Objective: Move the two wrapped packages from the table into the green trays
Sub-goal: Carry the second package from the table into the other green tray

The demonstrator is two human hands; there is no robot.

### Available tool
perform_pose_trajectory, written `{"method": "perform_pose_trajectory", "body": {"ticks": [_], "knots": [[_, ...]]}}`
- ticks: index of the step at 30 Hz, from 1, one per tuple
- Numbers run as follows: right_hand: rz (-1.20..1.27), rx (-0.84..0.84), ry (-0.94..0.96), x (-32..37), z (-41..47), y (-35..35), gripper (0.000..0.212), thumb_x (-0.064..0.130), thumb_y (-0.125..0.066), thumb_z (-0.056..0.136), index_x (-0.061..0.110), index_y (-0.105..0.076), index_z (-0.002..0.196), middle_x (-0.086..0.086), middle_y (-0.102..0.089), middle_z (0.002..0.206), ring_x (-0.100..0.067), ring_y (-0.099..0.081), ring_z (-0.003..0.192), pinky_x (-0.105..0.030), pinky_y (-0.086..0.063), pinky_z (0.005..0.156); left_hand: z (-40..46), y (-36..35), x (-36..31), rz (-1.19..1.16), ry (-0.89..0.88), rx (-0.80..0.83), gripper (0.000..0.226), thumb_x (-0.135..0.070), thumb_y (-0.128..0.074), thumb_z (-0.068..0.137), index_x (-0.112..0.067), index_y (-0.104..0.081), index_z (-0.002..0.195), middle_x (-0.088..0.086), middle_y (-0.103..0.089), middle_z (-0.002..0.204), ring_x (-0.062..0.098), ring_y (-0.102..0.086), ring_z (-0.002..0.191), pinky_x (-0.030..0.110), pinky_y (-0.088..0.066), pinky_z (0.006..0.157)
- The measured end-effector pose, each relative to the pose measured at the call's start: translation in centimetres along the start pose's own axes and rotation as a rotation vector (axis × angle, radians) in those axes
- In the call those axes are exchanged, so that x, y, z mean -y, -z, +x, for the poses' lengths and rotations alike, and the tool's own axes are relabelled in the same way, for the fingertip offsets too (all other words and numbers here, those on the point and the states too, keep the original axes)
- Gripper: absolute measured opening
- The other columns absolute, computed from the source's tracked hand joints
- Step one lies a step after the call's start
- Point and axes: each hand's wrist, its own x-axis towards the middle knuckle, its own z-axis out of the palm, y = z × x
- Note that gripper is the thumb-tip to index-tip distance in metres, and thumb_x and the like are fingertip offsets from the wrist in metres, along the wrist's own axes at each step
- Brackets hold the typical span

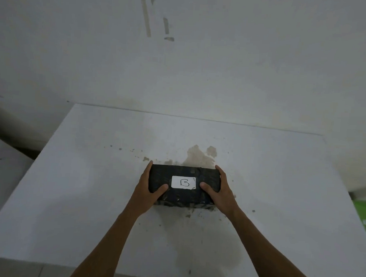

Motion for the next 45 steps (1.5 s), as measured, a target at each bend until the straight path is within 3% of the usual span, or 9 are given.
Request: {"method": "perform_pose_trajectory", "body": {"ticks": [5, 10, 18, 21, 26, 31, 36, 41, 45], "knots": [[0.163, 0.002, -0.055, -0.1, 0.2, -0.6, 0.072, 0.030, -0.077, 0.089, 0.032, -0.034, 0.146, -0.003, -0.055, 0.136, -0.011, -0.064, 0.113, -0.027, -0.063, 0.077, 0.8, -0.1, 0.6, -0.172, 0.010, 0.022, 0.089, -0.040, -0.073, 0.081, -0.038, -0.019, 0.152, -0.008, -0.040, 0.145, 0.019, -0.050, 0.126, 0.022, -0.059, 0.083], [0.311, -0.057, -0.119, 0.4, -1.6, -0.5, 0.068, 0.027, -0.077, 0.089, 0.037, -0.038, 0.144, -0.005, -0.058, 0.133, -0.018, -0.067, 0.111, -0.024, -0.062, 0.071, 0.9, -0.9, 0.2, -0.197, -0.001, 0.010, 0.079, -0.031, -0.069, 0.088, -0.036, -0.023, 0.152, -0.001, -0.040, 0.150, 0.025, -0.048, 0.134, 0.046, -0.056, 0.098], [0.352, -0.234, -0.112, -0.3, -7.4, 5.0, 0.071, 0.032, -0.078, 0.088, 0.038, -0.036, 0.146, -0.002, -0.059, 0.135, -0.018, -0.067, 0.114, -0.024, -0.061, 0.074, 0.0, -4.9, -4.6, -0.118, -0.112, 0.187, 0.081, -0.047, -0.067, 0.086, -0.045, -0.019, 0.150, -0.007, -0.037, 0.150, 0.016, -0.047, 0.130, 0.030, -0.057, 0.092], [0.360, -0.315, -0.104, -1.1, -10.1, 8.2, 0.071, 0.031, -0.077, 0.089, 0.036, -0.037, 0.147, -0.001, -0.060, 0.133, -0.017, -0.067, 0.114, -0.025, -0.062, 0.075, -0.8, -8.0, -7.1, -0.117, -0.142, 0.264, 0.082, -0.054, -0.067, 0.081, -0.047, -0.021, 0.149, -0.003, -0.041, 0.147, 0.019, -0.050, 0.128, 0.039, -0.057, 0.095], [0.410, -0.430, -0.110, -3.8, -15.2, 14.6, 0.070, 0.030, -0.078, 0.089, 0.035, -0.037, 0.146, -0.001, -0.060, 0.131, -0.016, -0.069, 0.109, -0.026, -0.062, 0.075, -2.7, -15.2, -11.4, -0.129, -0.162, 0.394, 0.086, -0.057, -0.068, 0.075, -0.042, -0.025, 0.148, 0.003, -0.045, 0.141, 0.023, -0.055, 0.125, 0.048, -0.057, 0.095], [0.441, -0.550, -0.117, -7.3, -20.8, 23.0, 0.069, 0.033, -0.079, 0.088, 0.036, -0.039, 0.144, 0.003, -0.061, 0.128, -0.009, -0.072, 0.101, -0.024, -0.061, 0.070, -5.6, -24.7, -16.4, -0.110, -0.232, 0.497, 0.079, -0.047, -0.069, 0.082, -0.039, -0.026, 0.148, 0.001, -0.046, 0.138, 0.020, -0.055, 0.124, 0.041, -0.060, 0.090], [0.429, -0.605, -0.094, -11.0, -25.5, 33.0, 0.070, 0.032, -0.079, 0.087, 0.036, -0.040, 0.145, 0.003, -0.063, 0.126, -0.014, -0.071, 0.105, -0.025, -0.062, 0.075, -9.5, -34.8, -21.2, -0.130, -0.265, 0.514, 0.078, -0.044, -0.070, 0.083, -0.036, -0.027, 0.148, 0.001, -0.044, 0.141, 0.018, -0.052, 0.125, 0.035, -0.058, 0.092], [0.411, -0.659, -0.081, -14.4, -29.3, 42.5, 0.070, 0.032, -0.079, 0.087, 0.038, -0.040, 0.145, 0.007, -0.062, 0.124, -0.013, -0.070, 0.105, -0.029, -0.063, 0.081, -12.6, -44.6, -25.8, -0.138, -0.276, 0.539, 0.075, -0.039, -0.071, 0.085, -0.036, -0.028, 0.147, 0.004, -0.045, 0.143, 0.023, -0.052, 0.127, 0.047, -0.055, 0.098], [0.428, -0.696, -0.090, -17.0, -31.3, 49.4, 0.072, 0.031, -0.079, 0.087, 0.035, -0.039, 0.147, 0.006, -0.062, 0.124, -0.015, -0.070, 0.107, -0.029, -0.064, 0.079, -14.0, -51.9, -29.4, -0.137, -0.320, 0.571, 0.067, -0.036, -0.071, 0.086, -0.038, -0.033, 0.142, 0.003, -0.048, 0.140, 0.020, -0.053, 0.126, 0.042, -0.054, 0.100]]}}
